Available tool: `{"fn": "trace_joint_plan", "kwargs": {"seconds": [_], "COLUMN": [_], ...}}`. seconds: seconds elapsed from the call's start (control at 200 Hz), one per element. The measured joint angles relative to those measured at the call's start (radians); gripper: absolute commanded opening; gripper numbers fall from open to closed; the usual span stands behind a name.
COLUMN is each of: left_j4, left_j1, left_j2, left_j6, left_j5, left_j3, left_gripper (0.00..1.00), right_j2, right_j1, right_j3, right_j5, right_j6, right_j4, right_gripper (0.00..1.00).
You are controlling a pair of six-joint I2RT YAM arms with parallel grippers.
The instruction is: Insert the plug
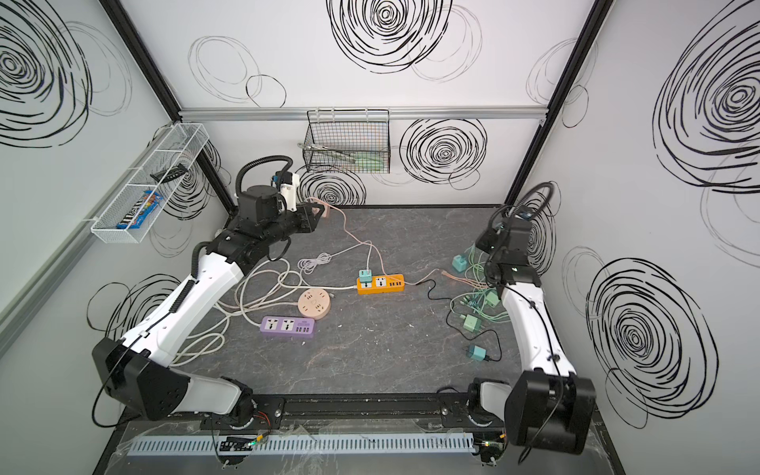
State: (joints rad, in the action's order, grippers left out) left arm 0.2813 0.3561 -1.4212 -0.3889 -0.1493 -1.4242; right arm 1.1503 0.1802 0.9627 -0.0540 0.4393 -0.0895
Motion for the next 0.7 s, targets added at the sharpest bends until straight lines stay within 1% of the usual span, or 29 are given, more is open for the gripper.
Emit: {"fn": "trace_joint_plan", "kwargs": {"seconds": [0.075, 0.14, 0.265, 0.33, 0.39, 0.445, 0.475, 0.61, 0.63, 0.635, 0.64, 0.645, 0.66, 0.7], "left_j4": [0.002, 0.007, 0.021, 0.038, 0.058, 0.075, 0.086, 0.153, 0.167, 0.17, 0.174, 0.176, 0.185, 0.214], "left_j1": [0.016, 0.039, 0.101, 0.141, 0.175, 0.201, 0.214, 0.261, 0.267, 0.269, 0.271, 0.272, 0.276, 0.289], "left_j2": [-0.004, -0.017, -0.073, -0.106, -0.134, -0.158, -0.172, -0.245, -0.258, -0.26, -0.265, -0.268, -0.276, -0.303], "left_j6": [0.0, 0.001, 0.016, 0.034, 0.054, 0.077, 0.091, 0.157, 0.167, 0.17, 0.174, 0.175, 0.182, 0.205], "left_j5": [-0.004, -0.01, -0.023, -0.033, -0.04, -0.052, -0.059, -0.079, -0.08, -0.079, -0.079, -0.079, -0.079, -0.078], "left_j3": [-0.001, -0.007, -0.058, -0.095, -0.136, -0.174, -0.197, -0.32, -0.341, -0.345, -0.352, -0.355, -0.369, -0.407], "left_gripper": [0.0, 0.0, 0.0, 0.0, 0.0, 0.0, 0.0, 0.0, 0.0, 0.0, 0.0, 0.0, 0.0, 0.0], "right_j2": [-0.036, -0.032, 0.015, 0.054, 0.083, 0.098, 0.1, 0.085, 0.08, 0.078, 0.077, 0.074, 0.071, 0.05], "right_j1": [0.102, 0.153, 0.172, 0.172, 0.174, 0.178, 0.179, 0.169, 0.161, 0.159, 0.158, 0.154, 0.146, 0.112], "right_j3": [-0.021, -0.038, -0.071, -0.077, -0.082, -0.087, -0.087, -0.087, -0.087, -0.087, -0.087, -0.087, -0.087, -0.089], "right_j5": [0.028, 0.048, 0.081, 0.086, 0.086, 0.089, 0.094, 0.124, 0.129, 0.129, 0.131, 0.132, 0.138, 0.153], "right_j6": [0.017, 0.035, 0.057, 0.061, 0.065, 0.072, 0.065, 0.041, 0.03, 0.03, 0.033, 0.029, 0.017, 0.003], "right_j4": [0.021, 0.04, 0.057, 0.057, 0.056, 0.052, 0.048, 0.037, 0.034, 0.034, 0.034, 0.033, 0.031, 0.034], "right_gripper": [0.0, 0.0, 0.0, 0.06, 0.2, 0.41, 0.49, 0.73, 0.8, 0.91, 0.97, 1.0, 0.98, 0.97]}}
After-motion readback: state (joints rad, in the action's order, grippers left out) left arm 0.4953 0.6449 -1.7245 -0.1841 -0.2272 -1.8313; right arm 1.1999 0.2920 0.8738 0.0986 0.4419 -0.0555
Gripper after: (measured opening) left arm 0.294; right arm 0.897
